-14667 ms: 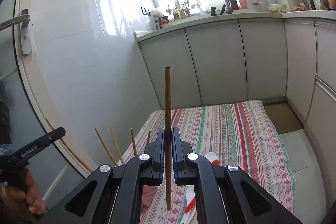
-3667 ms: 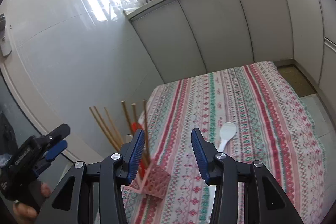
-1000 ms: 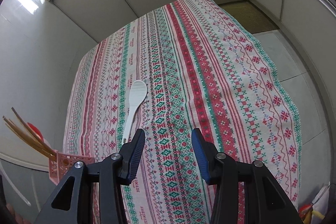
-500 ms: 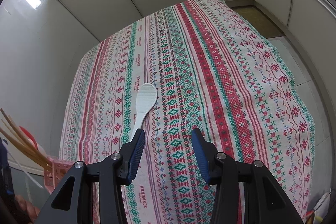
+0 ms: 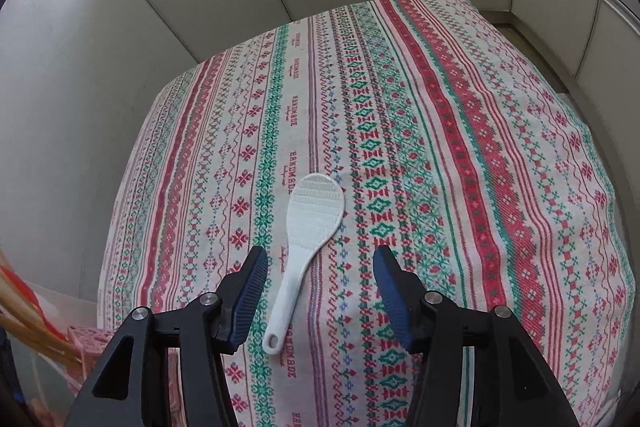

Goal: Organize utensils
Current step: 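Lift the rice paddle with the left tool while the right tool grasps another paddle, then lower both white rice paddles into the pink basket and open both tools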

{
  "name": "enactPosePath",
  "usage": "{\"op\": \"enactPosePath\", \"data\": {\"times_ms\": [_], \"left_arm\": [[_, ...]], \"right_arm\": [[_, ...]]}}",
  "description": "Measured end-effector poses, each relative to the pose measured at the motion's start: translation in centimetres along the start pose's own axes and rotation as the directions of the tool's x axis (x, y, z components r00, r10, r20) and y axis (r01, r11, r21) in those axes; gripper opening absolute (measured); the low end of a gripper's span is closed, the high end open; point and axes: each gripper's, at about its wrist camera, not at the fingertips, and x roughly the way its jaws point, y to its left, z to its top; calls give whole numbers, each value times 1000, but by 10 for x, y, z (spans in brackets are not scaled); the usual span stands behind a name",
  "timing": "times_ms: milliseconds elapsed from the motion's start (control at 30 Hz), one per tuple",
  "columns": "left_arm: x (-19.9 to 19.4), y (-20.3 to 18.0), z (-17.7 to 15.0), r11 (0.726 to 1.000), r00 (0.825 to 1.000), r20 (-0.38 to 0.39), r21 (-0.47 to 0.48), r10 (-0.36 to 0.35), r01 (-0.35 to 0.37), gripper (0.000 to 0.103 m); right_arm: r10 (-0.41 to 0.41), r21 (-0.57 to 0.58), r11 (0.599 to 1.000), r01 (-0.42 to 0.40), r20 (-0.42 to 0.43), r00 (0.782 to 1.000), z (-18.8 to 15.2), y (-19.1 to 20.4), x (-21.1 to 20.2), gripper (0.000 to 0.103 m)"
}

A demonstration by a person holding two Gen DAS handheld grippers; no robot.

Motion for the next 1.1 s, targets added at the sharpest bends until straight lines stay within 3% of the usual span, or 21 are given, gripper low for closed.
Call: {"op": "enactPosePath", "data": {"times_ms": [167,433,500,533,567,733,933,1033,1100], "left_arm": [[2,4,2,1000,1000,-5,-27,-4,4,48],[0,9,4,999,1000,0,-32,-6,6,48],[2,9,6,999,1000,0,-37,-6,6,48],[2,10,6,999,1000,1,-42,-7,7,48],[2,10,7,999,1000,3,-44,-8,8,48],[3,10,7,999,1000,1,-43,-13,13,48],[7,16,3,998,1000,-16,-60,-15,14,48],[10,16,0,998,999,-31,-56,-11,9,48],[9,15,0,999,999,-34,-51,-12,11,49]], "right_arm": [[-17,2,1000,17,-30,999,8,2,22,58],[-130,-67,990,125,-72,989,26,18,57,62],[-172,-117,979,165,-48,984,26,28,63,64],[-193,-144,972,187,-34,981,25,33,66,60],[-223,-175,960,216,-22,974,23,38,68,50],[-233,-226,947,226,-2,973,19,39,61,47],[-142,-176,970,168,151,978,22,29,0,48],[-90,-175,974,146,292,952,21,35,-44,48],[-63,-181,973,143,386,920,20,40,-73,48]]}}
